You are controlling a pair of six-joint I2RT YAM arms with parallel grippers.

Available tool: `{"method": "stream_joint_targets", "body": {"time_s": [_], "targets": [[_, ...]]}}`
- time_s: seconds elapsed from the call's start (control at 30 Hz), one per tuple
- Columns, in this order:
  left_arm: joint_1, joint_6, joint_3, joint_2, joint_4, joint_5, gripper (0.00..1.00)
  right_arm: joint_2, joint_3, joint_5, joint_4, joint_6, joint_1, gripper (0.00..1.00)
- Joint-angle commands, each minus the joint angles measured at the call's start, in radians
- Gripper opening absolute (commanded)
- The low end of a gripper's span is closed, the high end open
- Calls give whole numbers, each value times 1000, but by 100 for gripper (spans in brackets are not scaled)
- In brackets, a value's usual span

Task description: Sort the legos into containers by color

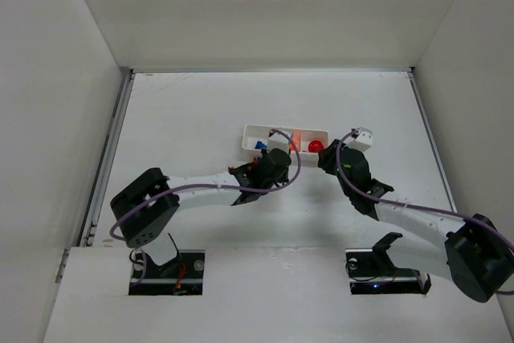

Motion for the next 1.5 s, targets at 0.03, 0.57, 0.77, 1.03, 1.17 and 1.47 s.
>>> {"method": "stream_joint_targets", "body": {"time_s": [0.03,0.57,0.77,1.03,1.17,1.47], "targets": [[82,-47,-5,-129,6,-3,14,-28,-18,20,7,30,35,46],[332,-122,184,98,1,29,28,188,98,50,30,38,326,41],[329,-156,106,-4,12,15,44,290,190,53,39,19,414,41],[437,-344,-173,-384,6,-18,44,456,316,41,149,-18,515,42],[549,-444,-275,-595,-61,-15,44,585,408,0,206,-24,527,47],[599,-481,-374,-771,-138,-23,44,807,633,-3,158,-41,527,64]]}}
